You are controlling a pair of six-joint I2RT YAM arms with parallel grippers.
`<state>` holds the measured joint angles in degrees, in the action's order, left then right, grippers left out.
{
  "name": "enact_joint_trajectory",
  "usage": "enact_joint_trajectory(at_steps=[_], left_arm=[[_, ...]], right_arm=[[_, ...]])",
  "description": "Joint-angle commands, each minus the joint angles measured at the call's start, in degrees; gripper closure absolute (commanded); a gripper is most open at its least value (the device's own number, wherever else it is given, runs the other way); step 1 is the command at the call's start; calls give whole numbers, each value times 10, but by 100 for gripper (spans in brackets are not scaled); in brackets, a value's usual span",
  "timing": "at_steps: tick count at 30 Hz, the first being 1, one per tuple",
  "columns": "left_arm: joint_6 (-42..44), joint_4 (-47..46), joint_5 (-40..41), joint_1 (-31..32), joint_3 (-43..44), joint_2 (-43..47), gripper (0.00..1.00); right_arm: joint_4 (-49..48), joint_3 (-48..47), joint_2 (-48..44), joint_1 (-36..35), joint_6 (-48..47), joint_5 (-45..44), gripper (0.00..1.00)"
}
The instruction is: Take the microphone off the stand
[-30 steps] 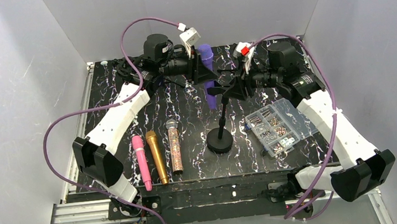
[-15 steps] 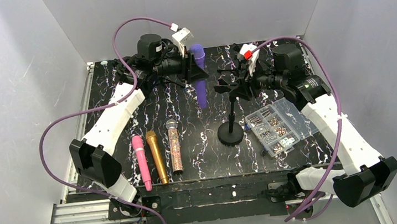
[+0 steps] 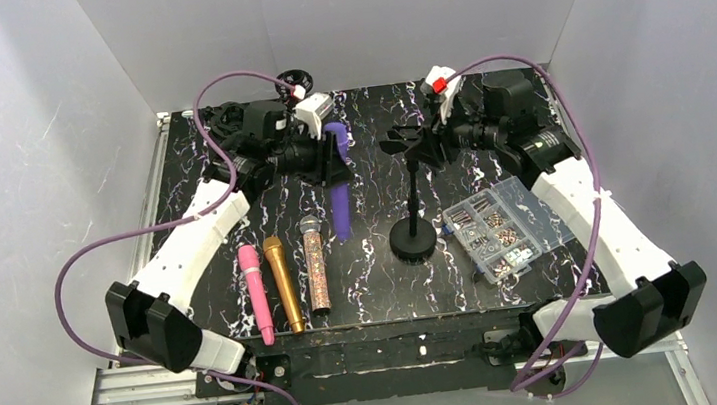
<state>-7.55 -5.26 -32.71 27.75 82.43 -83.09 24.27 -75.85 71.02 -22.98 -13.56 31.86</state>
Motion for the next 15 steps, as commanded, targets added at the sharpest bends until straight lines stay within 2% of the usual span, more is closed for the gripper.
enact_joint_trajectory(at_steps=[1, 7, 15], left_arm=[[-25, 49, 50, -3, -41, 18, 100], [-105, 86, 78, -3, -73, -7, 100], [-142, 86, 99, 9, -122, -45, 100]], right_arm=[[-93, -52, 30, 0, 11, -28, 99], [-119, -90, 68, 0, 19, -45, 99], [-151, -118, 110, 0, 27, -50, 99]])
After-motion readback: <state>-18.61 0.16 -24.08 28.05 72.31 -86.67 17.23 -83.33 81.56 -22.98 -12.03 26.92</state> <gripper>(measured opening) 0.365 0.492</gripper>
